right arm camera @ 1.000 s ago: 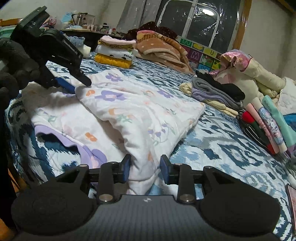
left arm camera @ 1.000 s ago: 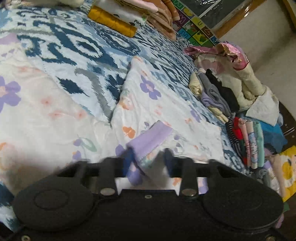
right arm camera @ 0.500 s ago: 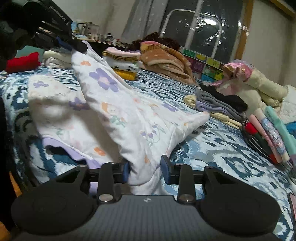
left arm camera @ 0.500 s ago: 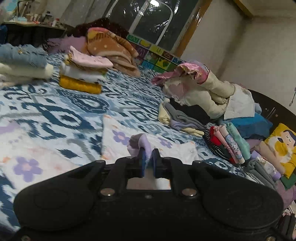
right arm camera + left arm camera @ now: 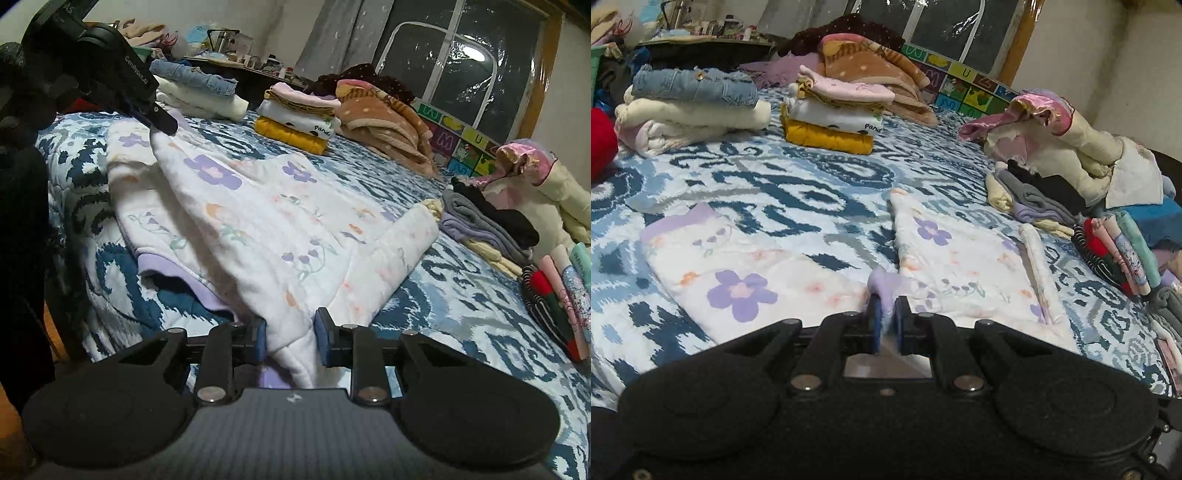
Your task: Fold clothes
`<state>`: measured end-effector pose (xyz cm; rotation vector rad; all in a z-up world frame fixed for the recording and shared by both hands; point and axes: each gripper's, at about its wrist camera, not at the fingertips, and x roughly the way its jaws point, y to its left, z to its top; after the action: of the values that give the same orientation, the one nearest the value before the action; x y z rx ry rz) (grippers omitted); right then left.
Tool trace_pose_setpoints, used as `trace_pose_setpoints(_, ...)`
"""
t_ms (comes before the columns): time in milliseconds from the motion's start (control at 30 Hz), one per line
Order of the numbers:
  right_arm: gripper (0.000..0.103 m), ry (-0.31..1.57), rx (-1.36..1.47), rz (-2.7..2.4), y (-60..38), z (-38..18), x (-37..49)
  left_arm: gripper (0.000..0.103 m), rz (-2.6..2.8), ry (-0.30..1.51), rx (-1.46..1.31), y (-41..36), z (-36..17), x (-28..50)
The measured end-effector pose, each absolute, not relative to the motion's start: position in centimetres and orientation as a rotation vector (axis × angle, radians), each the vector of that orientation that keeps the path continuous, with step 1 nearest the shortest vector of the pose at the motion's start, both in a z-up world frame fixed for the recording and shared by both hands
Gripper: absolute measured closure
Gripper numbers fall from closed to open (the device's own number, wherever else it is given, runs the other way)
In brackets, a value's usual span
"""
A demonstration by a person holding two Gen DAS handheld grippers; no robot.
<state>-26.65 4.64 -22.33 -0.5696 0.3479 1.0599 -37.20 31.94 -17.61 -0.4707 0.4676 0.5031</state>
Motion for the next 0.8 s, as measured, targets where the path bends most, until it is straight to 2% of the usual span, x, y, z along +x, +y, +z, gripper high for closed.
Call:
trace_pose_setpoints(167,0.075,0.373,-0.561,1.092,4.2,-22.3,-26.4,0.098,0.478,0.420,-0.435,31.5,-16.8,-37.3)
trace_pose_setpoints(300,0.075,0.398,-0.566,1.108,4.1,-22.6,-26.3,0.098,0.521,0.549,-0.356,31.0,-18.1,-35.9)
trace_pose_setpoints(433,0.075,0.401,-0.545,1.129,3.6,-22.4,-26.1,0.098,0.511,0.485,-0.314,30.6,-17.8,-35.8)
trace_pose_setpoints(500,0.075,0.395,-0.540,1.133,3.3,-22.4,-26.1,0.096,0.518,0.590,-0.253,30.5,-18.0,-34.6)
trace_pose_setpoints(533,0.072,0.389,-0.535,1.133,3.1,-22.3,-26.2,0.094,0.513,0.659,-0.208,30.3,-18.4,-33.9)
trace_pose_setpoints(567,0.059,0.382,-0.528,1.132,2.9,-22.2,-26.3,0.086,0.516,0.683,-0.179,30.2,-18.4,-33.7)
trace_pose_setpoints(600,0.050,0.375,-0.519,1.130,2.5,-22.0,-26.3,0.073,0.530,0.668,-0.161,30.2,-18.0,-33.7)
trace_pose_setpoints(633,0.035,0.361,-0.507,1.128,2.1,-21.8,-26.4,0.067,0.546,0.646,-0.146,30.2,-17.5,-33.8)
trace_pose_setpoints(667,0.033,0.346,-0.495,1.128,1.7,-21.6,-26.5,0.061,0.556,0.633,-0.136,30.2,-17.0,-33.7)
trace_pose_setpoints(700,0.033,0.336,-0.488,1.133,1.4,-21.5,-26.6,0.061,0.564,0.622,-0.128,30.3,-16.5,-33.6)
trace_pose_setpoints(767,0.043,0.320,-0.487,1.147,1.1,-21.4,-26.8,0.061,0.588,0.609,-0.078,30.0,-15.6,-33.1)
trace_pose_setpoints(800,0.044,0.312,-0.491,1.156,1.2,-21.5,-26.8,0.061,0.591,0.605,-0.057,29.7,-15.3,-32.6)
